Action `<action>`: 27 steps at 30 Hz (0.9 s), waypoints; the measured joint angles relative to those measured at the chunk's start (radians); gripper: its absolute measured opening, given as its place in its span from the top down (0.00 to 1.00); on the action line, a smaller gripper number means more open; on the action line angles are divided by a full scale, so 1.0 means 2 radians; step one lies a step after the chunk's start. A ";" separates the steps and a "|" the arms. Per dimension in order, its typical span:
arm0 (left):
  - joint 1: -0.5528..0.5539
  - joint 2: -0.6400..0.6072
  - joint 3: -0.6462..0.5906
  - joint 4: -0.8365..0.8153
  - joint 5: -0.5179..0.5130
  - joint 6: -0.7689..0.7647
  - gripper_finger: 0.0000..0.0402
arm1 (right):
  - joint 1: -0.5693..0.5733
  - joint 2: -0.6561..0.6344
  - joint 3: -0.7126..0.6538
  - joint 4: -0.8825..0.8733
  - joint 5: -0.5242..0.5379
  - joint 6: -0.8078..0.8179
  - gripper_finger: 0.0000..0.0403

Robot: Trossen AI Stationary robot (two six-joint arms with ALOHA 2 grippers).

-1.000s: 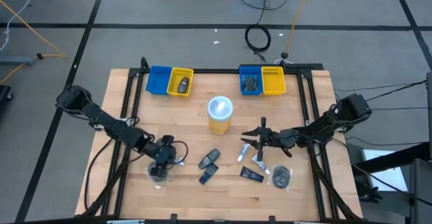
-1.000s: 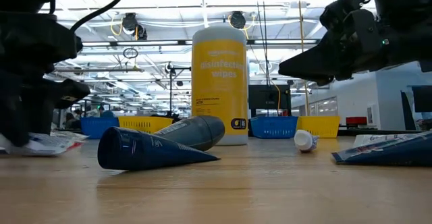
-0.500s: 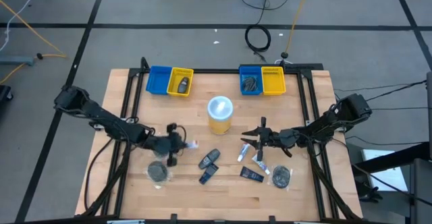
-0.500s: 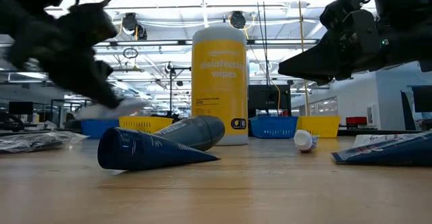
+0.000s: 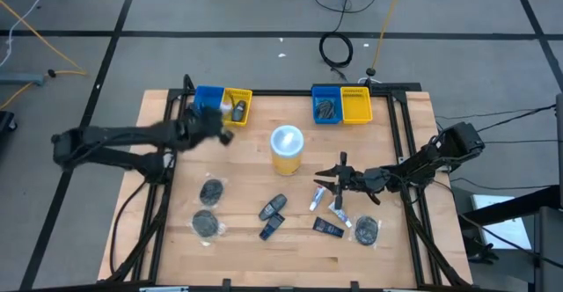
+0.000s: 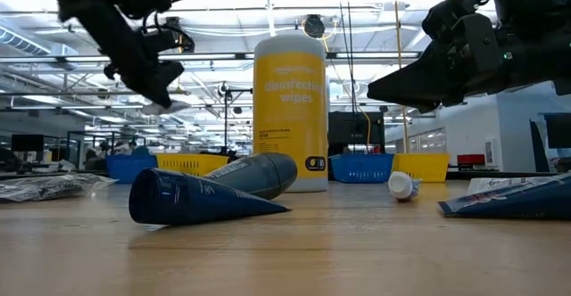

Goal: Pick & Place Travel size toiletries
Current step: Put the left toothpaste into the left blue bin

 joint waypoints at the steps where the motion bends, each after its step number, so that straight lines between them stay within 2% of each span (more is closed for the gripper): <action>1: 0.034 0.003 0.005 -0.003 0.009 0.012 0.98 | 0.000 0.000 0.000 0.000 0.000 0.000 0.76; 7: 0.210 0.054 0.009 0.005 0.127 0.023 0.96 | 0.000 0.000 0.000 0.000 0.000 0.000 0.76; 11: 0.280 0.112 0.009 0.053 0.179 0.022 0.96 | 0.000 0.000 0.000 0.000 0.000 0.001 0.76; 14: 0.307 0.154 0.009 0.094 0.224 0.029 0.98 | 0.000 0.000 0.000 0.000 0.000 0.002 0.76; 19: 0.329 0.202 0.009 0.130 0.263 0.028 0.98 | 0.000 0.000 0.000 -0.001 0.000 0.004 0.76; 27: 0.337 0.224 0.009 0.158 0.313 0.035 0.84 | 0.000 0.000 0.000 -0.001 0.000 0.004 0.76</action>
